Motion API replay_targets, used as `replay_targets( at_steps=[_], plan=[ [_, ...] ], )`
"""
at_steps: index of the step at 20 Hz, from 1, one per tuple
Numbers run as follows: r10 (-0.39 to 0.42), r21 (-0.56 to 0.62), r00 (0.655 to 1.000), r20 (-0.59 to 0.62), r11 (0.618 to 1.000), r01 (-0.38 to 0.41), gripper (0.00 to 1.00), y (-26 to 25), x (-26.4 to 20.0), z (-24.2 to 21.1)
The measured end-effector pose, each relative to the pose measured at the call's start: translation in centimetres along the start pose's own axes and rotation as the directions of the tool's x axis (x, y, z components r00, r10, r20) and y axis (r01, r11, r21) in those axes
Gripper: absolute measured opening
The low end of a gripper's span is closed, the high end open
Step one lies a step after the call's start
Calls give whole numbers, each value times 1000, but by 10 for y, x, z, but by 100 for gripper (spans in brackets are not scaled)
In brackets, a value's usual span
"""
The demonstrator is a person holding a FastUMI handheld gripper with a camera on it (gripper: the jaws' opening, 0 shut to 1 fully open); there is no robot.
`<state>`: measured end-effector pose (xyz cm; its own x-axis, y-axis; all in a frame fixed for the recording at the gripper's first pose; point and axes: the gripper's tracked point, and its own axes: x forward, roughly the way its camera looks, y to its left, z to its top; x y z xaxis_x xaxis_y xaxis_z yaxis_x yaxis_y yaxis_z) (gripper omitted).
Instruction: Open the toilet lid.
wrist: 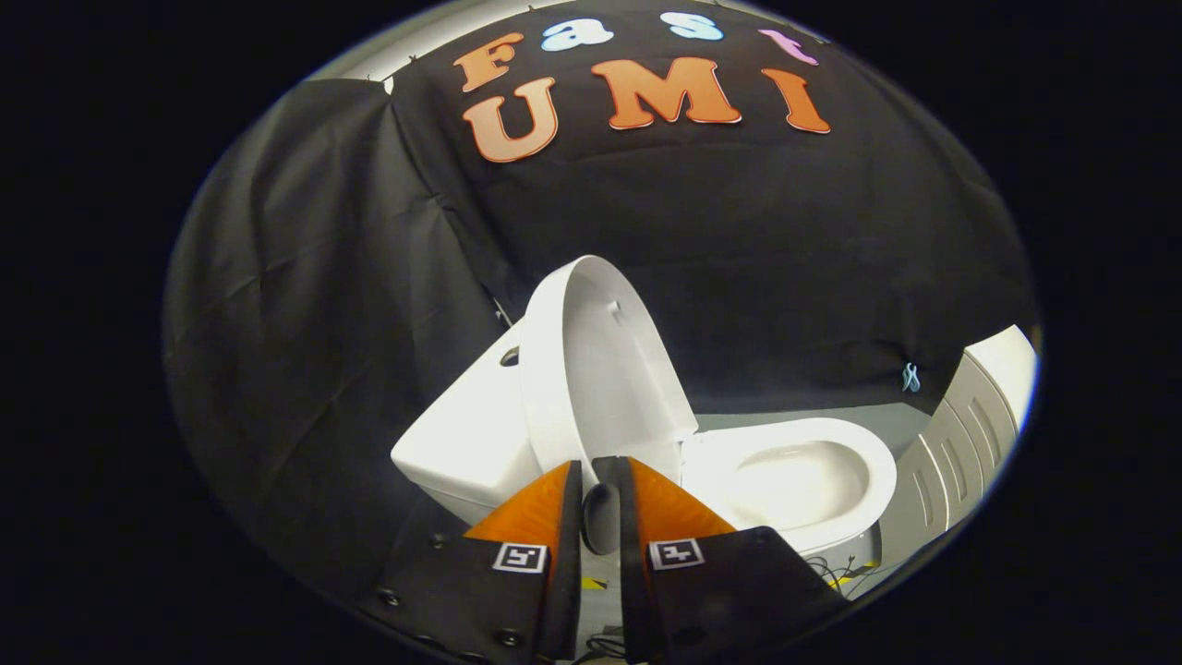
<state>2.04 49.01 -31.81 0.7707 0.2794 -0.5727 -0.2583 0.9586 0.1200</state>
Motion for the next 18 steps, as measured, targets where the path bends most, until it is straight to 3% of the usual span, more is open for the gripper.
replay_targets(
  at_steps=[1,9,18],
  plan=[
    [-6,-3,1000,23,1000,6,33,-5,-5,8],
    [-98,-12,977,189,995,102,99,-81,-62,94],
    [-108,29,942,317,994,104,99,-147,-138,180]
  ],
)
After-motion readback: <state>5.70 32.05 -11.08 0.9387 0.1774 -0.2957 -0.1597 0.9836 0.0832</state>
